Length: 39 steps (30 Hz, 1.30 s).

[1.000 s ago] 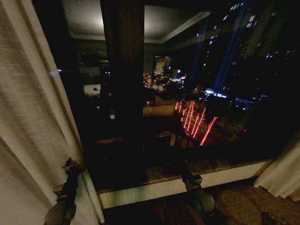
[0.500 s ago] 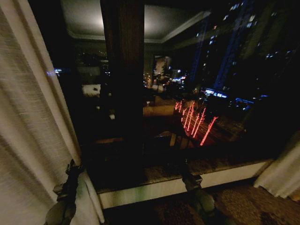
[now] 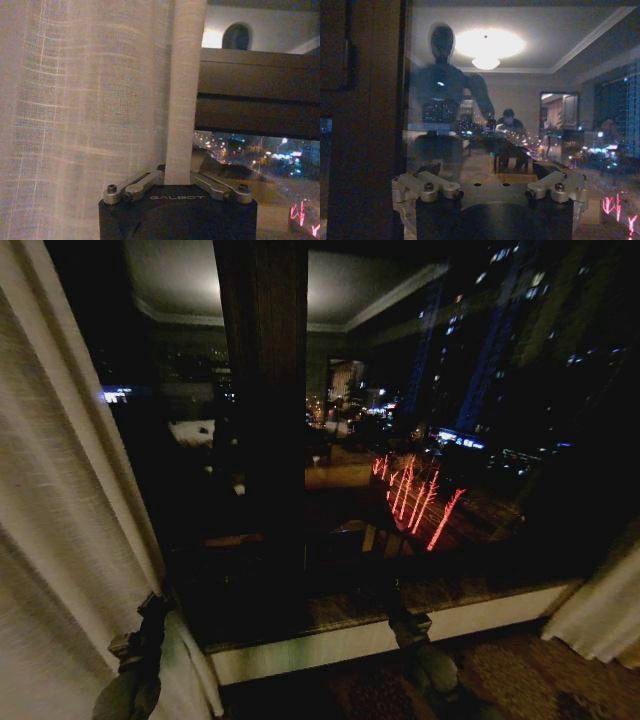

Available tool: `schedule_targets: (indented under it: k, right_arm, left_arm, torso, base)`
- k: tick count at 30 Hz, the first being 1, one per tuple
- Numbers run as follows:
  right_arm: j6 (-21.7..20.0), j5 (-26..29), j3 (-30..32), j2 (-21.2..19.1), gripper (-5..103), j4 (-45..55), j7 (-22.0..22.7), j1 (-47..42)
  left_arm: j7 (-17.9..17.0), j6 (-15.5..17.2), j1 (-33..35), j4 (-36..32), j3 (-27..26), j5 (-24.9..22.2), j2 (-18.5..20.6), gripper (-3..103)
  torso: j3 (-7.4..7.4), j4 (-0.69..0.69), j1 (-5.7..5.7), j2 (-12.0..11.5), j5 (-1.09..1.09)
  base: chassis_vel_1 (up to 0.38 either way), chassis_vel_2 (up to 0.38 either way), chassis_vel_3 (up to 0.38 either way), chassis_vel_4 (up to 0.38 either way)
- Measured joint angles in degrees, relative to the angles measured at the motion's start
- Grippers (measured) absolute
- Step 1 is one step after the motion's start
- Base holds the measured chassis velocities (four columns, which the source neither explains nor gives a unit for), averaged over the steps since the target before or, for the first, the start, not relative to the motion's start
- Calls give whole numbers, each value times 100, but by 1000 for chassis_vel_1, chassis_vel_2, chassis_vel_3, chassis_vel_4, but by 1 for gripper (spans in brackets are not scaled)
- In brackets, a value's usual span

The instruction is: Open the curtains by pulling them apart, changing their state from closed to fully open.

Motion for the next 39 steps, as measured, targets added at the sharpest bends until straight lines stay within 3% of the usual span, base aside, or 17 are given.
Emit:
schedule_targets:
  k: [21,39]
  right_arm:
    - [0,0,0,0,100,0,0,0]
    - [0,0,0,0,100,0,0,0]
  left_arm:
    - [-25,-92,105,21,-115,31,-45,0]
    - [-18,-287,47,283,-155,116,-31,0]
  torso:
    - [0,0,1,0,0]
    - [0,0,0,1,0]
  base:
    - [42,4,-34,-2]
    - [281,197,-292,-201]
